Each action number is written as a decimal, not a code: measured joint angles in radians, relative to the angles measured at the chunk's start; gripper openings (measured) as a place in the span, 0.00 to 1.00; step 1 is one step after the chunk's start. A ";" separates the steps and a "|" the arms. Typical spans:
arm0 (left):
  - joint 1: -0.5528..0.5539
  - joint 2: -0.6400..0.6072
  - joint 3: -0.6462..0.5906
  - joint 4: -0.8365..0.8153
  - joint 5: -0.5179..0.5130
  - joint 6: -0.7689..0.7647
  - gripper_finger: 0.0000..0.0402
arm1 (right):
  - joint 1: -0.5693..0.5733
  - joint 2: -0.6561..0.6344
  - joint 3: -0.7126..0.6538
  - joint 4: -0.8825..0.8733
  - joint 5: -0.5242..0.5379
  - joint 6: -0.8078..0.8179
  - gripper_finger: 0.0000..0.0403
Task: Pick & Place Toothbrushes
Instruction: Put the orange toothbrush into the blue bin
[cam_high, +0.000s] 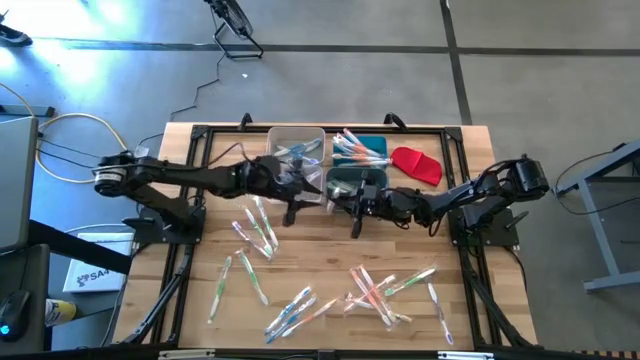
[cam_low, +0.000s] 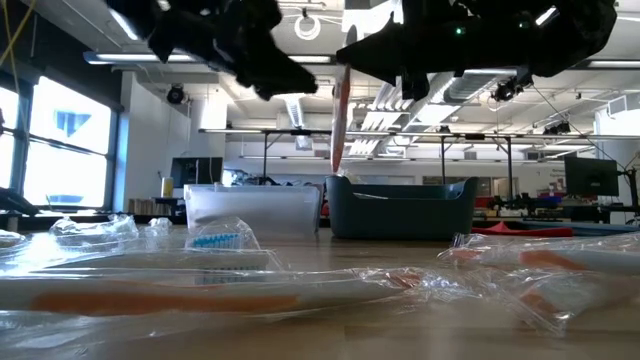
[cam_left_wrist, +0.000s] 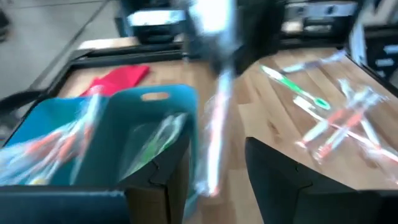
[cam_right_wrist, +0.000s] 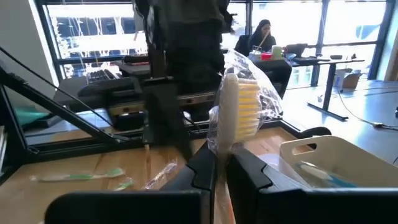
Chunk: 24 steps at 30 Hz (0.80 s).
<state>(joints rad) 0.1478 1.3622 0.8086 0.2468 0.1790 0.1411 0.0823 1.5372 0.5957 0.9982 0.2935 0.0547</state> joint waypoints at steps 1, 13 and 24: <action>0.013 -0.020 -0.035 0.033 0.007 -0.015 0.37 | 0.000 0.000 0.000 0.000 0.000 0.000 0.04; 0.056 -0.469 -0.447 0.190 -0.043 -0.033 0.37 | -0.041 -0.043 0.000 -0.004 0.079 -0.033 0.03; 0.055 -0.925 -0.574 -0.015 -0.106 -0.012 0.37 | -0.180 -0.051 0.250 -0.486 0.244 -0.142 0.02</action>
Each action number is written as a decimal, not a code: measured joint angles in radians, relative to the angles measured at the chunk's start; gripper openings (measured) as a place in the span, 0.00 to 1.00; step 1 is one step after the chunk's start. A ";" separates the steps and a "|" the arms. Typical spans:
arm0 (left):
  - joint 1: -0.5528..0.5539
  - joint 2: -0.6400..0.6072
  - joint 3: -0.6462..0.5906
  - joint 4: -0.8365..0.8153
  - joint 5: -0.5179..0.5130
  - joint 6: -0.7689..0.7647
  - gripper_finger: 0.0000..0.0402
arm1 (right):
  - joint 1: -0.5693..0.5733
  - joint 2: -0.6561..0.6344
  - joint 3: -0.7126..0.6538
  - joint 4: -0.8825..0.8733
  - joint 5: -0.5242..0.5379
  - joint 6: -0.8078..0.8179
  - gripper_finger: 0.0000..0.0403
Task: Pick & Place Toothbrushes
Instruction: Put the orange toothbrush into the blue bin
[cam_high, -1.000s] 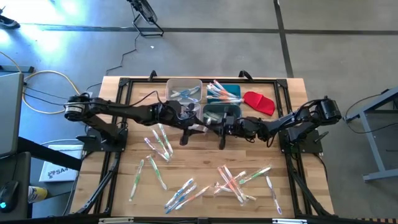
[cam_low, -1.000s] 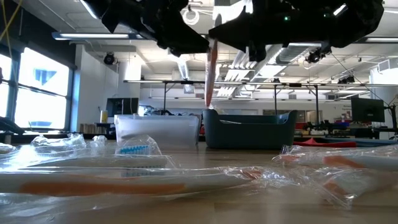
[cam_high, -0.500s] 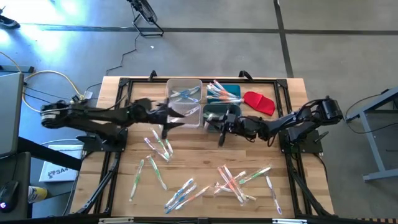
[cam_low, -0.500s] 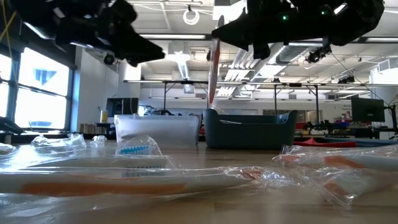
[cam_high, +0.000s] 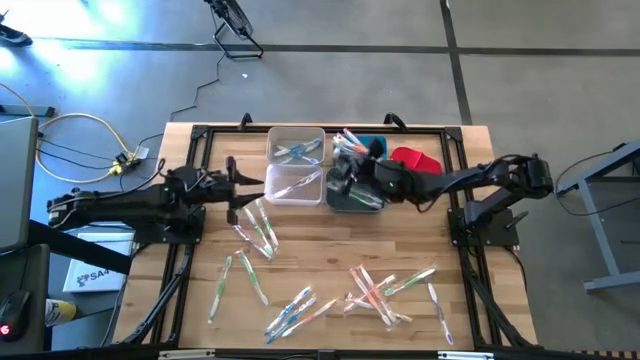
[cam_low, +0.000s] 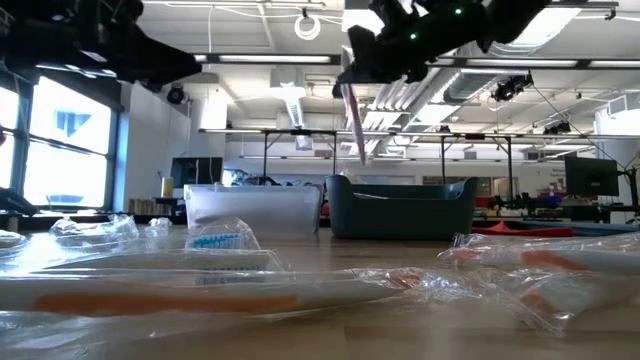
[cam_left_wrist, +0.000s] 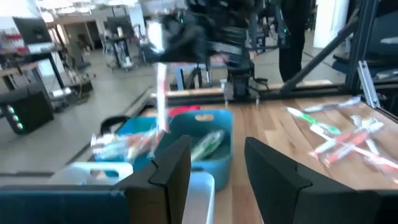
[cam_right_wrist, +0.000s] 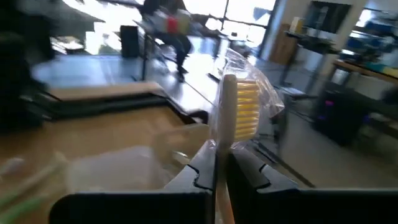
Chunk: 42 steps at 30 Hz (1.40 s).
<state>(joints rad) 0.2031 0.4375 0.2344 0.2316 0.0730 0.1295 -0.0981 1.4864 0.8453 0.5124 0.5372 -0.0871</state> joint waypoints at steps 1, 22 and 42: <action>0.000 -0.024 -0.001 -0.034 0.000 -0.002 0.37 | -0.018 0.000 0.024 -0.049 0.015 -0.019 0.02; 0.000 -0.095 -0.002 -0.110 0.000 0.005 0.37 | -0.477 0.011 0.115 -0.424 -0.383 -0.045 0.03; 0.000 -0.095 -0.001 -0.109 0.001 0.005 0.37 | -0.500 0.169 0.114 -0.454 -0.435 -0.099 0.03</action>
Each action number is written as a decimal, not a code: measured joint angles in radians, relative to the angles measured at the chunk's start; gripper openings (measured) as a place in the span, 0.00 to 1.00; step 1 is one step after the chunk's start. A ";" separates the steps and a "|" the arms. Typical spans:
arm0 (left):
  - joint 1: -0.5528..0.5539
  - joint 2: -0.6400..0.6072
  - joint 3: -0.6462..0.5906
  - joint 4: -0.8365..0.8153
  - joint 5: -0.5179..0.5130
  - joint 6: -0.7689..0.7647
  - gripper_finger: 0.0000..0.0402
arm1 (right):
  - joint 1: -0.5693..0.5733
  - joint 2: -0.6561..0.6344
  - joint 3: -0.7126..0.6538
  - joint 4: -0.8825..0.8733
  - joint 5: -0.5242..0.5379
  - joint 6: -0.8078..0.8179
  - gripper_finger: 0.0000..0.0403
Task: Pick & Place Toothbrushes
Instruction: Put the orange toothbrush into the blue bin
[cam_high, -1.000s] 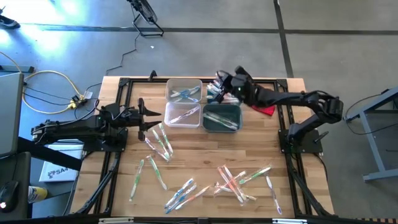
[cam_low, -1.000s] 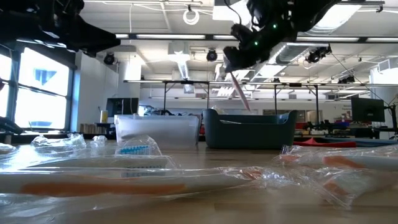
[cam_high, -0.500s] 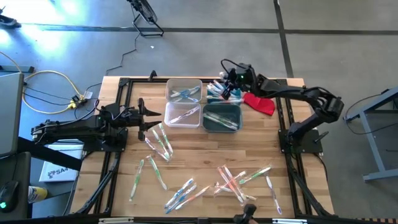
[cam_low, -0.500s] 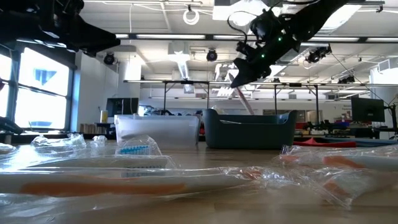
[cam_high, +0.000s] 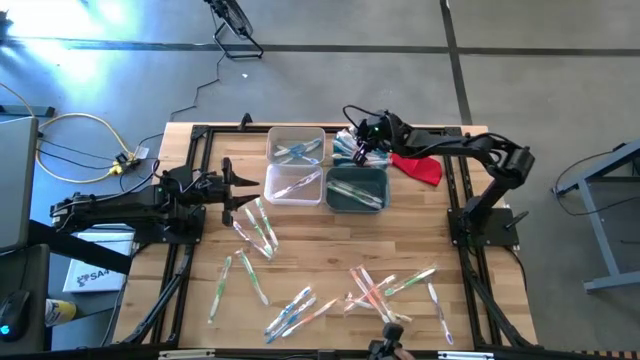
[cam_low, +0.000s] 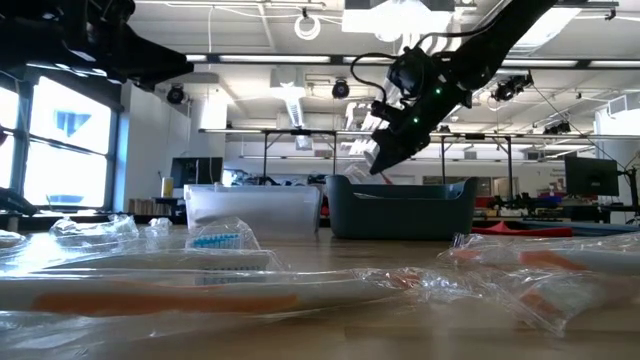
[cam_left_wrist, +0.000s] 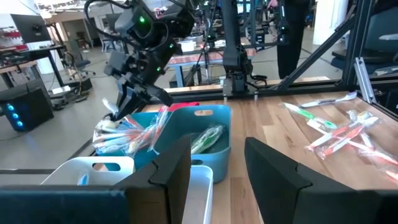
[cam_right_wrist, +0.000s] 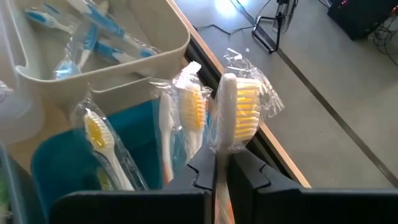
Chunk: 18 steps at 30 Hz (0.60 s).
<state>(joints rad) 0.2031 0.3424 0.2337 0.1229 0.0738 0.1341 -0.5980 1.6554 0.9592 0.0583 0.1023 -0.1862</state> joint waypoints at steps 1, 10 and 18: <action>0.000 0.000 0.000 0.000 0.000 0.001 0.37 | 0.000 0.000 0.000 0.002 0.000 0.000 0.03; 0.000 0.000 0.001 -0.004 0.000 0.023 0.37 | 0.004 0.000 0.000 -0.014 -0.004 -0.029 0.18; 0.000 0.000 0.001 -0.022 0.000 0.019 0.37 | 0.021 0.000 0.000 -0.118 -0.064 -0.034 0.37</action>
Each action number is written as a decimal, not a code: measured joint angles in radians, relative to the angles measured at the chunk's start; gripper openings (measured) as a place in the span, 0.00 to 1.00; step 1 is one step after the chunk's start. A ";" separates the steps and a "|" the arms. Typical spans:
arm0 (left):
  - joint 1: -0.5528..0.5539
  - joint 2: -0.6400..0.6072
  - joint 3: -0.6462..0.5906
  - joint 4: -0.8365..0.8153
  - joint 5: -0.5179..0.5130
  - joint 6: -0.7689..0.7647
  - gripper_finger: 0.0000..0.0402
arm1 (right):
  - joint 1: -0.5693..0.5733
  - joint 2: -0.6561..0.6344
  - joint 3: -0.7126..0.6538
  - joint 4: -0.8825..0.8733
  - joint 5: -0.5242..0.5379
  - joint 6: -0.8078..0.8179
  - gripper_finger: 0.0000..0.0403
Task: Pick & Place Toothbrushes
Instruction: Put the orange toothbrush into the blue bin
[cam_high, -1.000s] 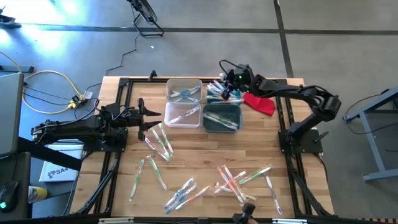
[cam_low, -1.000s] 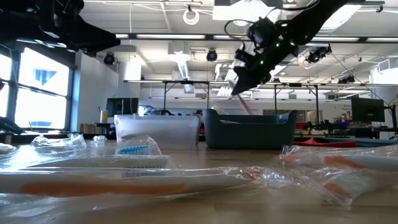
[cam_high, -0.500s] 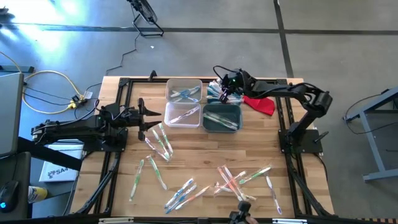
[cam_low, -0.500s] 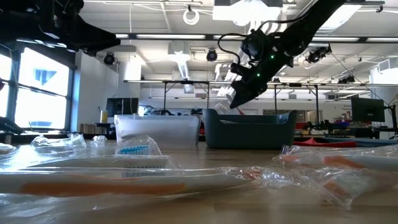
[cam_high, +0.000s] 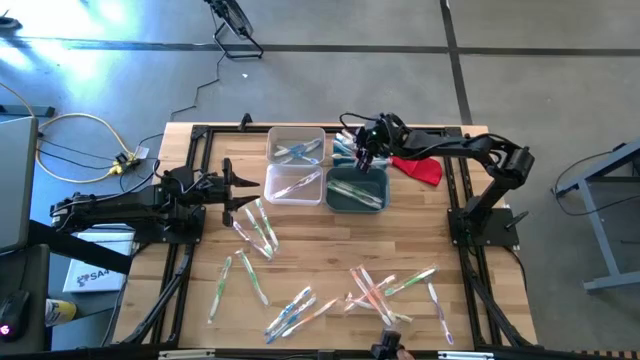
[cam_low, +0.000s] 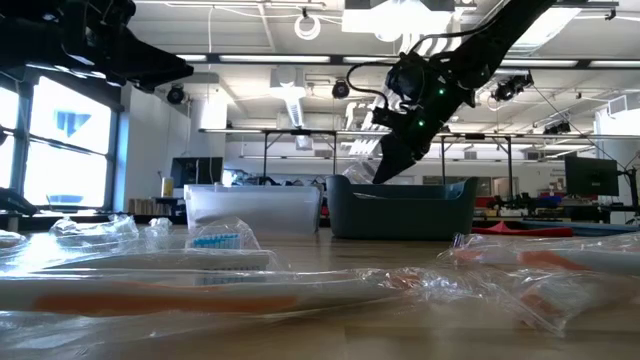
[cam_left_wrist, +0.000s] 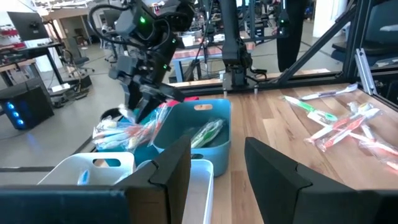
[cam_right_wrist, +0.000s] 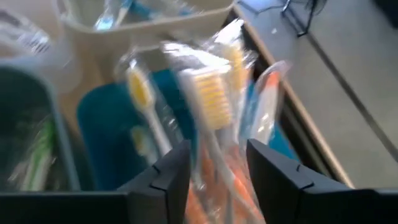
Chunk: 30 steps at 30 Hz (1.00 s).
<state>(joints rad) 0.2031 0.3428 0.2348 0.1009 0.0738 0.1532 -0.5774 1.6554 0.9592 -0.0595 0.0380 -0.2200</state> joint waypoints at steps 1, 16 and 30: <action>0.000 0.000 0.000 0.000 0.000 0.000 0.37 | 0.004 0.000 0.000 -0.012 -0.007 -0.009 0.39; 0.000 0.000 0.000 0.001 0.000 -0.002 0.37 | 0.094 -0.091 0.000 0.056 -0.017 -0.051 0.35; 0.000 0.000 0.000 0.001 0.000 -0.002 0.37 | 0.113 -0.281 0.001 -0.210 0.076 0.134 0.07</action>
<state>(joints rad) 0.2031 0.3428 0.2348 0.1020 0.0738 0.1509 -0.4648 1.3743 0.9604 -0.2699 0.1145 -0.0858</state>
